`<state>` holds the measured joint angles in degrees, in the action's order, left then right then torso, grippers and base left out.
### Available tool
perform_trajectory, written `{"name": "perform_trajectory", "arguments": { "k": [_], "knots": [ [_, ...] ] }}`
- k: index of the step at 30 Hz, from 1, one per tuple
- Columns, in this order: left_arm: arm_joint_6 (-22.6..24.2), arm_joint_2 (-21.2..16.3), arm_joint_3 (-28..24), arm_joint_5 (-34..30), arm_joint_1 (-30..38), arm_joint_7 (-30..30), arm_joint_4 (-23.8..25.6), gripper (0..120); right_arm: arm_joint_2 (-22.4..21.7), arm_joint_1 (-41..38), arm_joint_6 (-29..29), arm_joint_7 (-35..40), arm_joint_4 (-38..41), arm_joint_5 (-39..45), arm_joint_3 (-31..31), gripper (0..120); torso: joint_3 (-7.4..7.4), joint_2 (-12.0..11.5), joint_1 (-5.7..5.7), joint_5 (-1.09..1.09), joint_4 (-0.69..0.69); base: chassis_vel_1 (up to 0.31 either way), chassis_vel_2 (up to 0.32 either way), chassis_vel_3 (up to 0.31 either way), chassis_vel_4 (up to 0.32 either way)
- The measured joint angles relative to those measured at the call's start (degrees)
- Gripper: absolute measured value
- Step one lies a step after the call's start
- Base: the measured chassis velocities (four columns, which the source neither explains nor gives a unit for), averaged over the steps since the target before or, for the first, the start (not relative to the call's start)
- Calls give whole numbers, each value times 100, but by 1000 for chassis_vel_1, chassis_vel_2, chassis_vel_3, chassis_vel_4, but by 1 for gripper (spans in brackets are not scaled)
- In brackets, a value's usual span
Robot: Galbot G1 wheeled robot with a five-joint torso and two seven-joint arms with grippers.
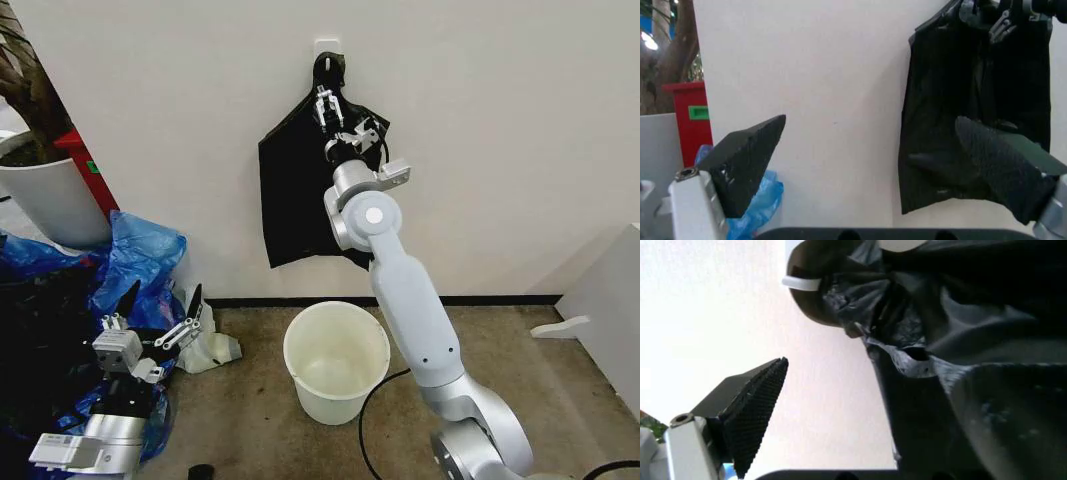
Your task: Place the garbage bag over the trash bin.
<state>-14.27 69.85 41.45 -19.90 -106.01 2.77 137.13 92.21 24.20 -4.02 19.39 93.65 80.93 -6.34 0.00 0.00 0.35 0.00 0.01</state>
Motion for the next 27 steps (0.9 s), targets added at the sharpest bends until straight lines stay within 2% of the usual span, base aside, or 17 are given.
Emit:
{"name": "perform_trajectory", "arguments": {
  "k": [4, 6, 8, 14, 15, 21, 22, 27],
  "knots": [
    [0, 18, 0, 12, -8, 0, 23, 100, -2, -88, -2, -1, -68, -31, 14, 91, 0, 0, 0, 0, 0, 0, 0, 0, 0],
    [-1, 33, 0, 20, -20, -1, 35, 100, -3, -119, -10, 0, -92, -42, 14, 80, 0, 0, 0, 0, 0, 0, 0, 0, 0],
    [-12, 49, 0, 33, -33, -7, 41, 100, -4, -126, -13, 1, -93, -48, 23, 76, 0, 0, 0, 0, 1, 0, 0, 0, 0],
    [-69, 100, -31, 87, -48, -34, 42, 100, -22, -122, -21, 1, -63, -46, 35, 51, 0, 0, 0, 0, 0, 0, 0, 0, 0],
    [-69, 100, -31, 87, -48, -34, 42, 100, -22, -122, -21, 1, -63, -46, 35, 51, 0, 0, 0, 0, 0, 0, 0, 0, 0],
    [-72, 128, -24, 96, -35, -36, 66, 100, -72, -30, -21, -2, 29, 23, 9, 26, 0, 0, 0, 0, 1, 0, 0, 0, 0],
    [-72, 128, -24, 96, -35, -36, 66, 100, -72, -30, -21, -2, 29, 23, 9, 26, 0, 0, 0, 0, 1, 0, 0, 0, 0],
    [-109, 185, 15, 107, -74, -36, 125, 100, -71, 44, -19, -57, 73, 63, 23, 5, 0, 0, 0, 0, 0, 0, 0, 0, 0]
  ]
}}
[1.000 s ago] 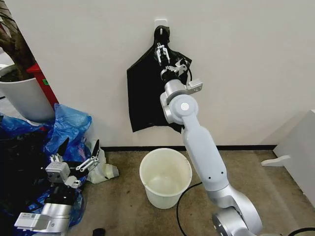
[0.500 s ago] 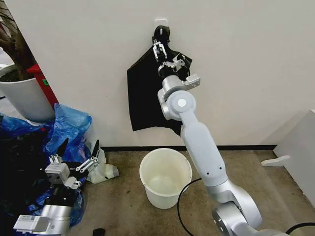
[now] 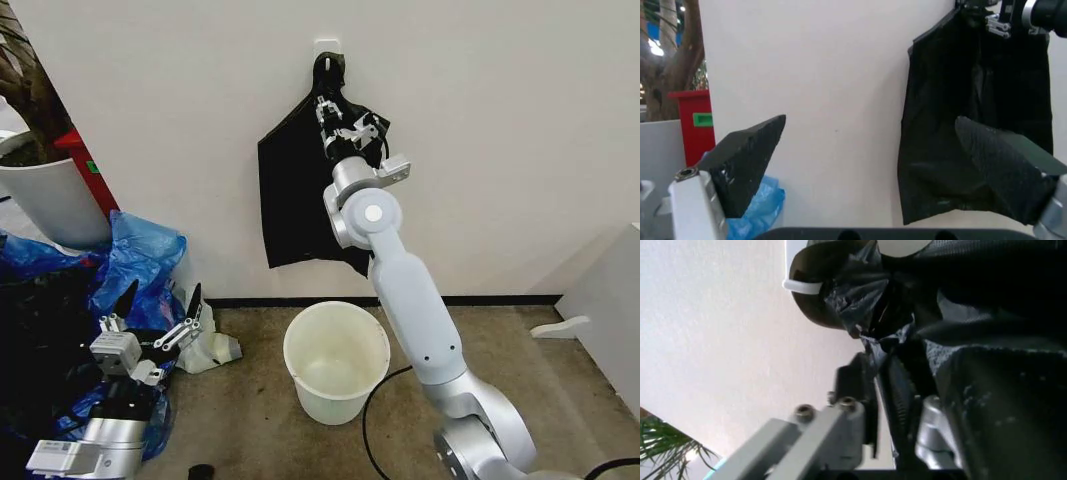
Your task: Place the garbage bag over the trash bin.
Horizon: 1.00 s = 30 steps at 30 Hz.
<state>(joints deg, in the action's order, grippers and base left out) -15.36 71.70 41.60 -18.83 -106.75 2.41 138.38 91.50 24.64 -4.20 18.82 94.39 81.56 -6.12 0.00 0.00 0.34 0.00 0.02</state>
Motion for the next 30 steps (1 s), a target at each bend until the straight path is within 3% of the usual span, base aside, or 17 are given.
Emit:
{"name": "perform_trajectory", "arguments": {
  "k": [2, 30],
  "knots": [
    [-12, 15, 4, 4, -14, 0, 14, 100, 2, 5, 1, -7, 17, 10, 3, 0, 0, 0, 0, 0, 0, 0, 0, 0, 0],
    [-78, 116, -6, 72, -54, -33, 220, 100, -146, 109, 91, 34, 244, 64, 94, 0, 0, 0, 0, 0, 0, 0, 0, 0, 0]
  ]
}}
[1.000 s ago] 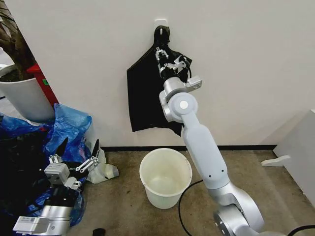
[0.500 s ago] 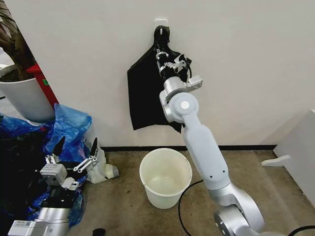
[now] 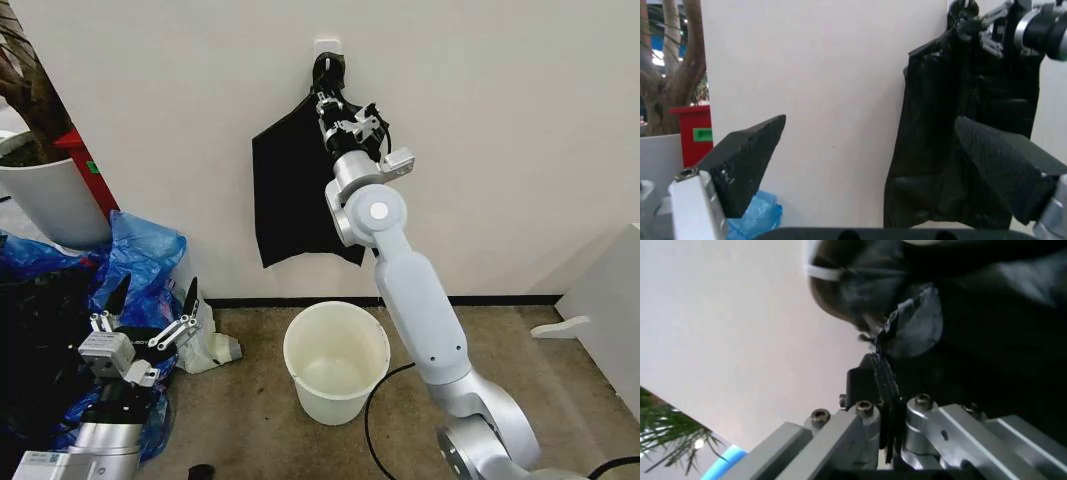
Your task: Place the garbage bag over the trash bin.
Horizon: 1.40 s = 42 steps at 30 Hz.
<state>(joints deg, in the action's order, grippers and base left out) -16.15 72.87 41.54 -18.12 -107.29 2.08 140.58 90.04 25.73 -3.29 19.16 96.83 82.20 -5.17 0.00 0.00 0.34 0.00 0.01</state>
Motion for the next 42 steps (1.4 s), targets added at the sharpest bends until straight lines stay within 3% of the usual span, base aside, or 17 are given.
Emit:
{"name": "perform_trajectory", "arguments": {
  "k": [20, 31, 42],
  "knots": [
    [-17, -149, 7, -258, 136, -38, -97, 100, -398, 1176, -43, 331, 869, -333, 436, 0, 0, 0, 0, 0, 0, 0, 0, 0, 0],
    [-23, -85, -126, -166, 193, -99, -161, 100, -1127, 2684, 53, 145, 1620, -636, 393, 0, 1, 0, 0, 0, 1, 0, 0, 0, 0],
    [-100, 31, -183, 106, 199, -139, -218, 100, -1260, 4000, 111, -357, 1904, -1268, 187, 0, 0, 0, 0, 0, 1, 0, 0, 0, 0]
  ]
}}
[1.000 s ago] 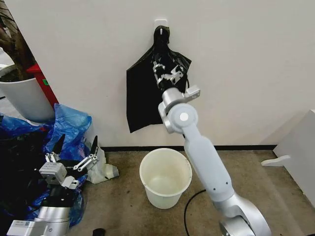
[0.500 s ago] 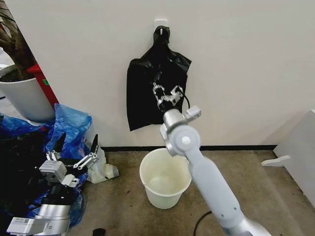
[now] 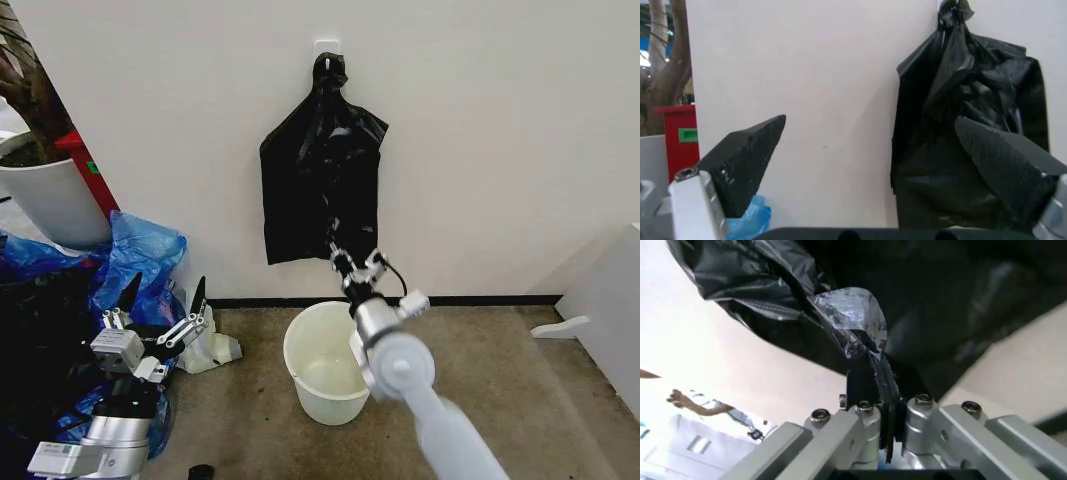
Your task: Place the garbage bag over the trash bin.
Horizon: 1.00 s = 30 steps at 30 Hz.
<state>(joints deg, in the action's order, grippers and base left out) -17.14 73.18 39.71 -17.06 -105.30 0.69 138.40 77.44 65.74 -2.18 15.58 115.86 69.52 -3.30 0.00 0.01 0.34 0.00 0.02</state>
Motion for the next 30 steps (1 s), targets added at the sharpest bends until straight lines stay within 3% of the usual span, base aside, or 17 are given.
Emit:
{"name": "perform_trajectory", "arguments": {
  "k": [5, 16, 22, 30],
  "knots": [
    [-8, 58, -20, 110, 1, -12, 0, 100, 8, 586, 2, -183, 92, -222, -22, 0, 0, 0, 0, 0, -1, 0, 0, 0, 0],
    [-8, 68, -16, 139, 16, -27, 0, 100, 173, 1065, -157, -242, -33, -491, 39, 0, 0, 0, 0, 0, 0, 0, 0, 0, 0],
    [-13, 55, 6, 123, 23, -30, 0, 100, 120, 759, -119, -35, 226, -498, 53, 0, 0, 0, 0, 0, -1, 0, 0, 0, 0],
    [-19, 22, 3, 107, 49, -36, -43, 100, -352, 83, 267, -28, 1099, -373, -117, 0, 0, -1, 0, -1, -1, 0, 0, 0, 0]
  ]
}}
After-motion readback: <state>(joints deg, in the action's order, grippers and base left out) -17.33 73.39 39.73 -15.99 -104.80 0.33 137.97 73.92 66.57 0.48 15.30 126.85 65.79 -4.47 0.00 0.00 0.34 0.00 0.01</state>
